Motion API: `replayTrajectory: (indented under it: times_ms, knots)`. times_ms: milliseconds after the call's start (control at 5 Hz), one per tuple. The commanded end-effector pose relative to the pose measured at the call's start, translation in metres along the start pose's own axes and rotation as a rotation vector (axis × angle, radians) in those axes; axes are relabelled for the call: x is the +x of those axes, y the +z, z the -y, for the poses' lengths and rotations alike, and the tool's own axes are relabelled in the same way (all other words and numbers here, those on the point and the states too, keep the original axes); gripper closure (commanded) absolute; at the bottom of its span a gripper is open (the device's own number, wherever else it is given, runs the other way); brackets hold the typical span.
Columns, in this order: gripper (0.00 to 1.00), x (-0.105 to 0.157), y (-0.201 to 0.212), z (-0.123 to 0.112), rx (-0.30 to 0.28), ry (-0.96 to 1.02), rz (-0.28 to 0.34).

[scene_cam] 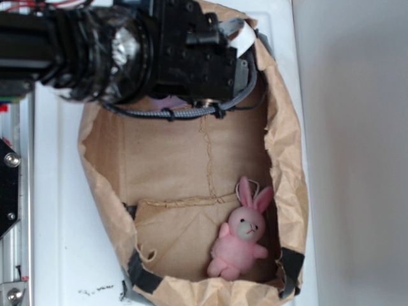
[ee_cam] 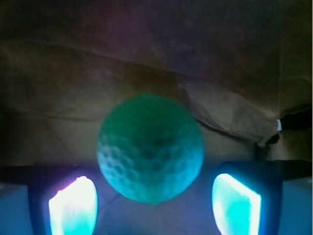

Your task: Grab the green ball.

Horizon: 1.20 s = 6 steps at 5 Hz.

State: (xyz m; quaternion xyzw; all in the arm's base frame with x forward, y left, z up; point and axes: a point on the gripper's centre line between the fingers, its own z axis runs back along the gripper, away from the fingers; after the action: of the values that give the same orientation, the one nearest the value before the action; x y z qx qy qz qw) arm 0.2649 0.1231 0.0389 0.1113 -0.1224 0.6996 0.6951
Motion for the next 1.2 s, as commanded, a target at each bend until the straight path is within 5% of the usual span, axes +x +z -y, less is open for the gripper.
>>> replayTrajectory:
  times_ms: [0, 800, 1000]
  knots:
    - [0.00, 0.019, -0.002, 0.008, -0.085, 0.066, 0.126]
    - [0.00, 0.022, -0.013, -0.003, -0.091, 0.050, 0.233]
    - [1.00, 0.021, -0.011, -0.005, -0.098, 0.063, 0.228]
